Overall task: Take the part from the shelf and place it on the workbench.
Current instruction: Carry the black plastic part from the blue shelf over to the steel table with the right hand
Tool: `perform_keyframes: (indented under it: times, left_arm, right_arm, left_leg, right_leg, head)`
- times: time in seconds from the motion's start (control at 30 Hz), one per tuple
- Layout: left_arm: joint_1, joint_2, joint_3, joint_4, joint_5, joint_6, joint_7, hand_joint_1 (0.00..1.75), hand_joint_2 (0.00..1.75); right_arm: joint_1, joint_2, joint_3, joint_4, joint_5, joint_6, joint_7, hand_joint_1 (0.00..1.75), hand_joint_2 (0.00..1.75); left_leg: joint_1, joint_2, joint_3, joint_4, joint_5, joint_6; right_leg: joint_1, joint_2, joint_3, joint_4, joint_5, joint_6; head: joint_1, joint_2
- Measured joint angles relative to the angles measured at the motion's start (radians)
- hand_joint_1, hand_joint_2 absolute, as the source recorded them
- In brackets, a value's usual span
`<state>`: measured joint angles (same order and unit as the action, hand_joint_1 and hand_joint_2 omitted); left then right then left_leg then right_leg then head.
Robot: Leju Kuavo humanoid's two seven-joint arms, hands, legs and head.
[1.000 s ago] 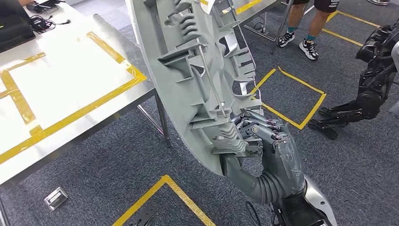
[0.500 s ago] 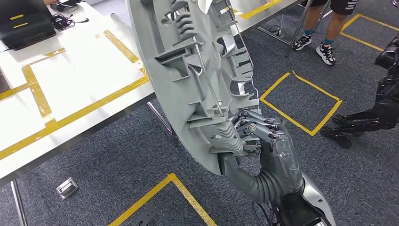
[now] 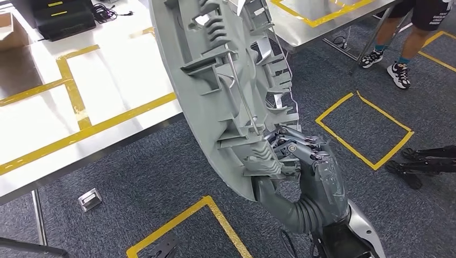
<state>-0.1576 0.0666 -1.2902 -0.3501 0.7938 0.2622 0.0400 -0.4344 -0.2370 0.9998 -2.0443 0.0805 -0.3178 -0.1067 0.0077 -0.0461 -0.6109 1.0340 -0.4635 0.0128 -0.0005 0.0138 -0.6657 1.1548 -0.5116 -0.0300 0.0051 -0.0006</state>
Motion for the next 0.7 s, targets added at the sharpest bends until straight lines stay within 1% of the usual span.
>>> perform_keyframes:
  times: [0.03,0.07,0.1,0.13,0.17,0.2,0.23,0.27,0.3,0.33,0.37,0.4,0.43,0.47,0.5,0.53,0.57,0.6,0.63,0.67,0.7]
  left_arm:
    - [0.000,-0.001,0.000,0.000,-0.001,0.000,0.000,0.00,1.75]
    - [-0.001,-0.001,0.000,0.000,-0.003,0.001,0.001,0.00,1.75]
    - [0.000,-0.002,0.000,0.000,-0.004,0.001,0.002,0.00,1.75]
    - [0.001,-0.003,0.000,0.000,-0.006,0.000,0.003,0.00,1.75]
    - [0.002,-0.003,0.000,0.000,-0.008,0.000,0.003,0.00,1.75]
    - [0.002,-0.003,0.000,0.001,-0.009,0.000,0.003,0.00,1.75]
    - [0.002,-0.003,0.000,0.001,-0.010,0.000,0.003,0.00,1.75]
    - [0.002,-0.002,0.000,0.001,-0.010,0.001,0.004,0.00,1.75]
    - [0.001,-0.003,0.000,0.001,-0.011,0.001,0.004,0.00,1.75]
    - [0.001,-0.003,0.000,0.001,-0.012,0.001,0.005,0.00,1.75]
    - [0.001,-0.002,0.000,0.001,-0.012,0.001,0.005,0.00,1.75]
    - [0.002,-0.002,0.000,0.001,-0.013,0.001,0.006,0.00,1.75]
    - [0.002,-0.001,0.000,0.002,-0.014,0.002,0.006,0.00,1.75]
    - [0.002,0.000,0.000,0.002,-0.015,0.002,0.006,0.00,1.75]
    - [0.001,0.000,0.000,0.002,-0.015,0.002,0.006,0.00,1.75]
    - [0.000,0.000,0.000,0.002,-0.016,0.002,0.006,0.00,1.75]
    - [-0.002,0.000,0.000,0.003,-0.016,0.002,0.006,0.00,1.75]
    - [-0.003,0.000,0.000,0.003,-0.016,0.003,0.006,0.00,1.75]
    - [-0.002,0.000,0.000,0.003,-0.016,0.003,0.006,0.00,1.75]
    - [-0.002,0.000,0.000,0.003,-0.016,0.004,0.006,0.00,1.75]
    - [-0.001,0.000,0.000,0.003,-0.016,0.005,0.006,0.00,1.75]
  right_arm:
    - [0.000,0.000,0.000,0.000,0.000,0.000,-0.001,1.75,1.75]
    - [0.000,0.000,0.000,0.000,0.000,0.000,-0.001,1.75,1.75]
    - [-0.001,0.000,-0.001,0.000,0.000,0.000,-0.002,1.75,1.75]
    - [-0.001,0.000,-0.001,0.000,0.000,0.000,-0.002,1.75,1.75]
    - [-0.002,0.000,-0.002,0.000,0.000,0.000,-0.002,1.75,1.75]
    - [-0.002,0.000,-0.002,0.000,0.000,-0.001,-0.002,1.75,1.75]
    - [-0.002,0.000,-0.003,0.000,0.000,-0.001,-0.002,1.75,1.75]
    - [-0.002,0.001,-0.004,0.000,0.000,-0.001,-0.002,1.75,1.75]
    - [-0.002,0.001,-0.004,0.000,0.000,-0.002,-0.002,1.75,1.75]
    - [-0.002,0.001,-0.005,0.000,0.000,-0.002,-0.002,1.75,1.75]
    - [-0.002,0.001,-0.005,0.000,0.000,-0.002,-0.002,1.75,1.75]
    - [-0.001,0.001,-0.005,0.000,0.000,-0.002,-0.002,1.75,1.75]
    - [-0.001,0.001,-0.005,0.000,0.000,-0.002,-0.002,1.75,1.75]
    - [-0.001,0.001,-0.005,0.000,0.000,-0.001,-0.002,1.75,1.75]
    - [-0.001,0.001,-0.005,0.000,0.000,-0.001,-0.002,1.75,1.75]
    - [-0.001,0.001,-0.005,0.000,0.000,-0.001,-0.002,1.75,1.75]
    - [-0.001,0.001,-0.005,0.000,0.000,-0.001,-0.003,1.75,1.75]
    - [-0.001,0.001,-0.006,0.000,0.000,-0.001,-0.003,1.75,1.75]
    - [-0.002,0.001,-0.006,0.000,0.000,-0.001,-0.003,1.75,1.75]
    - [-0.002,0.001,-0.006,-0.001,0.000,0.000,-0.003,1.75,1.75]
    - [-0.002,0.000,-0.006,-0.001,0.000,0.000,-0.003,1.75,1.75]
  left_leg:
    - [0.000,-0.007,-0.002,0.000,0.001,-0.002]
    - [0.002,-0.013,-0.004,0.000,0.003,-0.006]
    - [0.003,-0.018,-0.007,0.000,0.004,-0.011]
    - [0.005,-0.023,-0.009,-0.002,0.006,-0.017]
    - [0.007,-0.025,-0.010,-0.003,0.006,-0.022]
    - [0.007,-0.020,-0.013,0.002,0.000,-0.027]
    - [0.006,-0.010,-0.021,0.020,-0.015,-0.031]
    - [0.006,0.003,-0.036,0.058,-0.039,-0.034]
    - [0.006,0.017,-0.060,0.114,-0.068,-0.038]
    - [0.007,0.024,-0.087,0.179,-0.097,-0.043]
    - [0.008,0.027,-0.109,0.230,-0.113,-0.047]
    - [0.010,0.029,-0.119,0.253,-0.113,-0.052]
    - [0.012,0.031,-0.110,0.237,-0.094,-0.055]
    - [0.014,0.036,-0.084,0.187,-0.061,-0.058]
    - [0.014,0.046,-0.052,0.123,-0.033,-0.059]
    - [0.012,0.057,-0.022,0.064,-0.015,-0.058]
    - [0.009,0.067,-0.003,0.026,-0.007,-0.051]
    - [0.006,0.072,0.005,0.009,-0.010,-0.043]
    - [0.003,0.071,0.005,0.006,-0.011,-0.033]
    - [0.004,0.066,0.002,0.006,-0.010,-0.024]
    - [0.005,0.060,0.002,0.004,-0.008,-0.018]
  right_leg:
    - [0.002,0.011,0.027,-0.061,0.023,-0.005]
    - [0.004,0.020,0.045,-0.100,0.033,-0.008]
    - [0.006,0.023,0.051,-0.115,0.033,-0.010]
    - [0.008,0.019,0.052,-0.120,0.034,-0.010]
    - [0.007,0.014,0.054,-0.126,0.037,-0.013]
    - [0.005,0.007,0.058,-0.134,0.040,-0.016]
    - [0.003,0.000,0.063,-0.142,0.044,-0.020]
    - [0.001,-0.008,0.068,-0.149,0.047,-0.023]
    - [0.002,-0.015,0.072,-0.151,0.046,-0.025]
    - [0.002,-0.022,0.073,-0.150,0.045,-0.026]
    - [0.001,-0.029,0.073,-0.148,0.043,-0.027]
    - [0.001,-0.035,0.073,-0.146,0.041,-0.026]
    - [0.000,-0.041,0.073,-0.143,0.038,-0.024]
    - [-0.002,-0.046,0.074,-0.139,0.035,-0.021]
    - [-0.003,-0.051,0.074,-0.135,0.031,-0.016]
    - [-0.002,-0.056,0.073,-0.128,0.026,-0.011]
    - [-0.001,-0.061,0.071,-0.124,0.023,-0.005]
    - [0.002,-0.065,0.069,-0.121,0.022,0.000]
    - [0.004,-0.070,0.068,-0.120,0.022,0.004]
    - [0.003,-0.074,0.067,-0.120,0.021,0.009]
    - [0.001,-0.070,0.066,-0.116,0.015,0.013]
  head:
    - [0.000,0.000]
    - [0.002,0.000]
    - [0.002,0.000]
    - [0.003,0.000]
    - [0.003,0.000]
    - [0.003,0.000]
    - [0.001,0.000]
    - [-0.001,0.000]
    - [-0.003,0.000]
    - [-0.006,0.000]
    - [-0.007,0.000]
    - [-0.008,0.000]
    - [-0.009,0.000]
    - [-0.010,0.000]
    - [-0.011,0.000]
    - [-0.013,0.000]
    - [-0.015,0.000]
    - [-0.015,0.000]
    - [-0.014,0.000]
    - [-0.013,0.000]
    - [-0.010,0.000]
